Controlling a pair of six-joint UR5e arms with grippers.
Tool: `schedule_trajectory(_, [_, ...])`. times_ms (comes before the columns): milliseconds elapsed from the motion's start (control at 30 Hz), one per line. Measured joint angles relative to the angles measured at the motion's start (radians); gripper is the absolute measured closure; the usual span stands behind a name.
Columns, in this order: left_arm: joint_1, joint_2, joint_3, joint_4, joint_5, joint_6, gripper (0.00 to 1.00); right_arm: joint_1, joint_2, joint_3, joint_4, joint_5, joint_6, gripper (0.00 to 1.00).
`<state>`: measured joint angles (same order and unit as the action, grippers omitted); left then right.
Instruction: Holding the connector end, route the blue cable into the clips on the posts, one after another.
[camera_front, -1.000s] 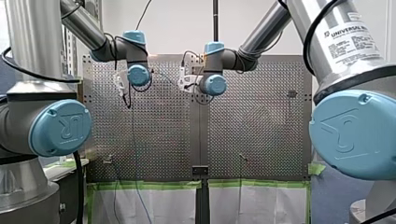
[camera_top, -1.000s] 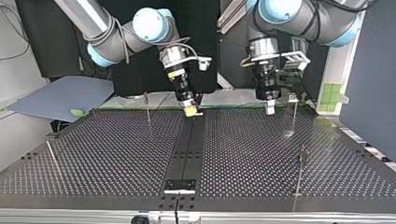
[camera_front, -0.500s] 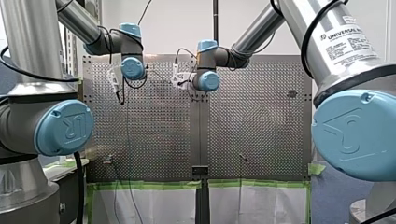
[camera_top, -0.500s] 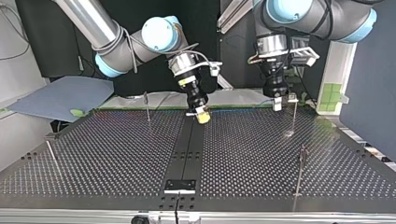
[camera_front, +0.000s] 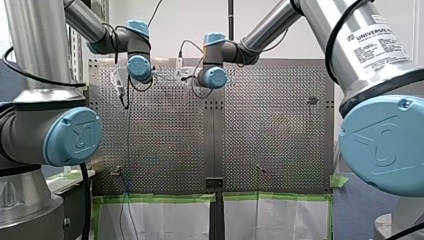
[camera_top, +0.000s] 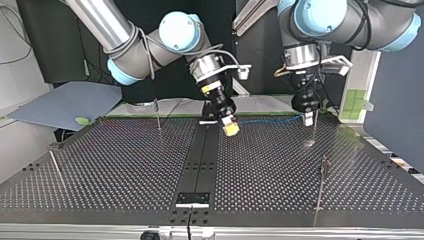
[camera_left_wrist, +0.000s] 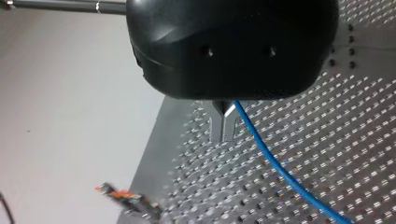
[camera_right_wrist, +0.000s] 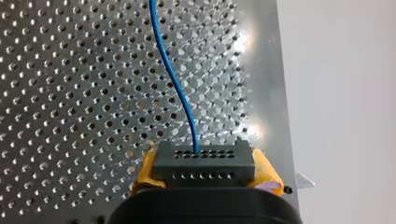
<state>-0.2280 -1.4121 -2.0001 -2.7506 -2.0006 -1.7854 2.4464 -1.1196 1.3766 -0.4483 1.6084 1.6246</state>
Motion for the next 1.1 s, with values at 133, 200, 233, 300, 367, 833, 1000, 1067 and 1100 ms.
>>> schedule_trajectory(133, [0.014,-0.001,0.027,-0.008,0.001,0.016,1.0,0.008,0.0,-0.014,0.0,0.003,0.009,1.0])
schedule_trajectory(200, [0.022,-0.002,0.034,-0.01,0.002,0.022,1.0,0.01,0.0,-0.022,0.001,0.003,0.014,1.0])
schedule_trajectory(233, [0.025,-0.001,0.037,-0.01,0.003,0.023,1.0,0.01,0.0,-0.025,0.001,0.003,0.017,1.0])
schedule_trajectory(300, [0.033,0.0,0.043,-0.01,0.007,0.025,1.0,0.009,0.001,-0.034,0.001,0.003,0.028,1.0])
schedule_trajectory(367, [0.041,0.001,0.048,-0.011,0.012,0.026,1.0,0.009,0.004,-0.045,0.002,0.003,0.037,1.0])
schedule_trajectory(833, [0.095,0.002,0.098,-0.029,0.06,0.031,1.0,0.01,0.032,-0.11,0.014,0.0,0.062,1.0])
schedule_trajectory(1000, [0.115,0.001,0.101,-0.03,0.076,0.04,1.0,0.012,0.035,-0.136,0.021,-0.002,0.071,1.0])
schedule_trajectory(1067, [0.122,0.001,0.102,-0.031,0.08,0.046,1.0,0.013,0.036,-0.144,0.023,-0.002,0.073,1.0])
schedule_trajectory(1100, [0.125,0.001,0.103,-0.031,0.081,0.049,1.0,0.014,0.039,-0.149,0.025,-0.002,0.074,1.0])
